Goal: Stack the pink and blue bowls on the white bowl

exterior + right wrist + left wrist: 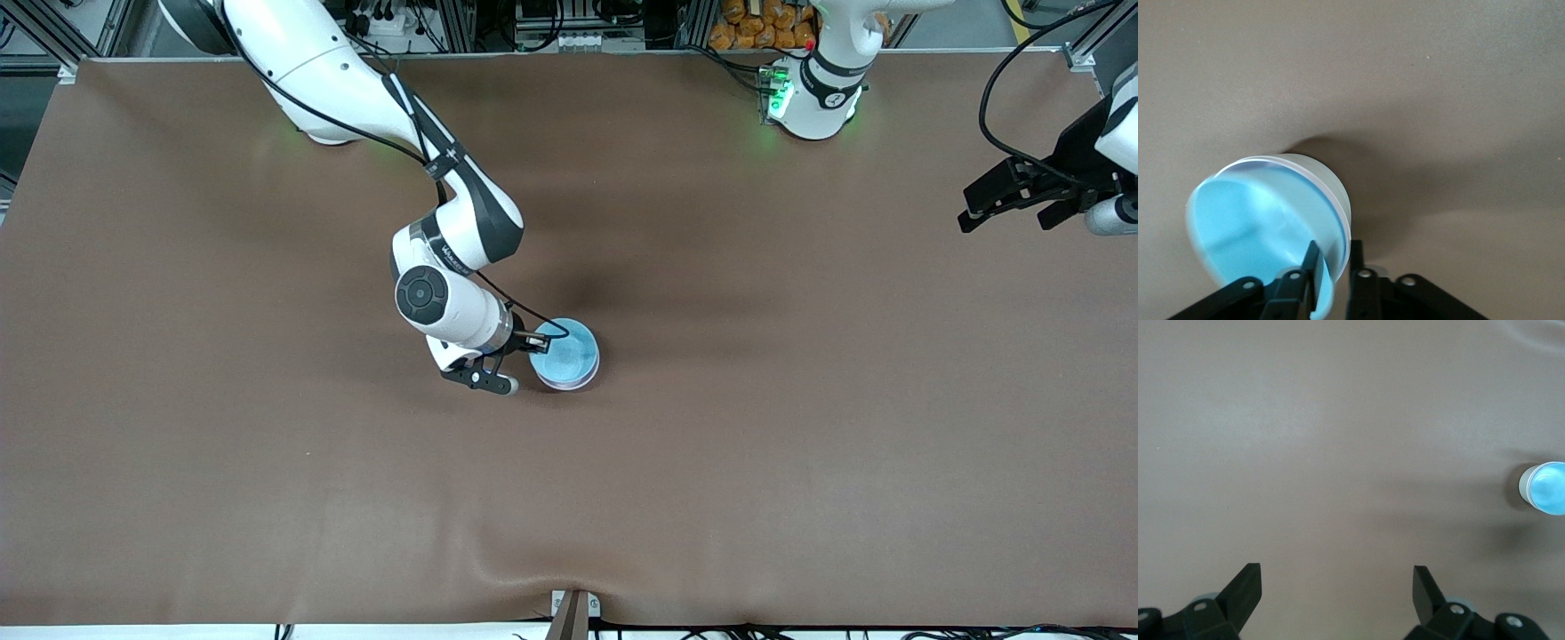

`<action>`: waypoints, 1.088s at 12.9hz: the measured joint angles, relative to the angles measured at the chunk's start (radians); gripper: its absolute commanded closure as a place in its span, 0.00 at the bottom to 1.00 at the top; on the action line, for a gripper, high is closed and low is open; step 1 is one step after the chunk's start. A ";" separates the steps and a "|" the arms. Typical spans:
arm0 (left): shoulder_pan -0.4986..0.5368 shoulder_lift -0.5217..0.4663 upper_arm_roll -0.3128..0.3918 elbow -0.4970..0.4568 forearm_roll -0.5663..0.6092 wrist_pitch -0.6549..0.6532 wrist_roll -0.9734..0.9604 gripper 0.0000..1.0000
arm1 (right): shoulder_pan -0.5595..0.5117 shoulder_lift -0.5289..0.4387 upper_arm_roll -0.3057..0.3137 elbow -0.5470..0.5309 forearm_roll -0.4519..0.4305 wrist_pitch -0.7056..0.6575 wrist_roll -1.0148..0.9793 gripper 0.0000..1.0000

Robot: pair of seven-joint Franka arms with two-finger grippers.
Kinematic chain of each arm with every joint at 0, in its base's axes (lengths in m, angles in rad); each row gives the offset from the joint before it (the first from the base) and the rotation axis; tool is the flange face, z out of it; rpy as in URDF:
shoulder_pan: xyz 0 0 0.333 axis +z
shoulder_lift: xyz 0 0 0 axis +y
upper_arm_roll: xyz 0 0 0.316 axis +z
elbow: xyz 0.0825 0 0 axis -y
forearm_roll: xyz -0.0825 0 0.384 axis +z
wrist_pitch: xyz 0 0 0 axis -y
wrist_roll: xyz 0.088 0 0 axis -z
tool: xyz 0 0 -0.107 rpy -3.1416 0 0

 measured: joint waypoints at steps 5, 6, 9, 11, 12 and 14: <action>0.000 0.000 -0.004 0.000 0.017 0.004 0.000 0.00 | -0.047 -0.013 -0.022 0.019 0.000 -0.030 -0.052 0.00; 0.000 0.000 -0.004 0.000 0.018 0.004 0.000 0.00 | -0.083 -0.030 -0.025 0.026 0.000 -0.076 -0.089 0.00; 0.000 0.000 -0.004 0.000 0.018 0.004 0.000 0.00 | -0.224 -0.105 -0.030 0.031 -0.001 -0.226 -0.253 0.00; 0.000 0.000 -0.004 0.001 0.019 0.004 0.000 0.00 | -0.290 -0.165 -0.032 0.032 -0.048 -0.311 -0.341 0.00; 0.000 0.000 -0.004 0.001 0.019 0.004 0.000 0.00 | -0.312 -0.195 -0.032 0.033 -0.089 -0.359 -0.367 0.00; -0.001 0.000 -0.005 0.000 0.019 0.004 0.000 0.00 | -0.359 -0.260 -0.034 0.035 -0.144 -0.475 -0.420 0.00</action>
